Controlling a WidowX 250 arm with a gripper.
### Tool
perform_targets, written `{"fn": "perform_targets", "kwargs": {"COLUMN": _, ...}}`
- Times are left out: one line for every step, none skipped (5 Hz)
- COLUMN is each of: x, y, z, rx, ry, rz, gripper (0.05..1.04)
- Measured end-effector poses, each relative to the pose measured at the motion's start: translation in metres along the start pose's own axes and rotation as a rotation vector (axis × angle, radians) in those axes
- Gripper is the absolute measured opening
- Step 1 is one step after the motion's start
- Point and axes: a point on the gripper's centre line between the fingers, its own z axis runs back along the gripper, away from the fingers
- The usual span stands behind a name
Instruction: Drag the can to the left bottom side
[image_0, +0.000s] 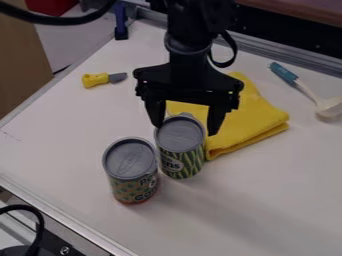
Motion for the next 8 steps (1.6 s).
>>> {"fn": "perform_targets", "kwargs": {"x": -0.003, "y": 0.002, "z": -0.005, "rx": 0.011, "ry": 0.023, "rz": 0.001, "gripper": 0.999}}
{"fn": "perform_targets", "kwargs": {"x": 0.005, "y": 0.024, "z": -0.009, "rx": 0.024, "ry": 0.030, "rz": 0.073, "gripper": 0.999}}
{"fn": "perform_targets", "kwargs": {"x": 0.013, "y": 0.050, "z": -0.004, "rx": 0.031, "ry": -0.032, "rz": 0.165, "gripper": 0.999}}
{"fn": "perform_targets", "kwargs": {"x": 0.023, "y": 0.081, "z": -0.005, "rx": 0.037, "ry": -0.067, "rz": 0.261, "gripper": 0.999}}
{"fn": "perform_targets", "kwargs": {"x": 0.030, "y": 0.109, "z": -0.015, "rx": 0.070, "ry": -0.029, "rz": 0.391, "gripper": 0.999}}
{"fn": "perform_targets", "kwargs": {"x": 0.034, "y": 0.128, "z": -0.023, "rx": 0.078, "ry": -0.035, "rz": 0.497, "gripper": 0.999}}
{"fn": "perform_targets", "kwargs": {"x": 0.042, "y": 0.144, "z": -0.037, "rx": 0.089, "ry": -0.079, "rz": 0.584, "gripper": 0.999}}
{"fn": "perform_targets", "kwargs": {"x": 0.044, "y": 0.151, "z": -0.051, "rx": 0.094, "ry": -0.119, "rz": 0.614, "gripper": 0.999}}
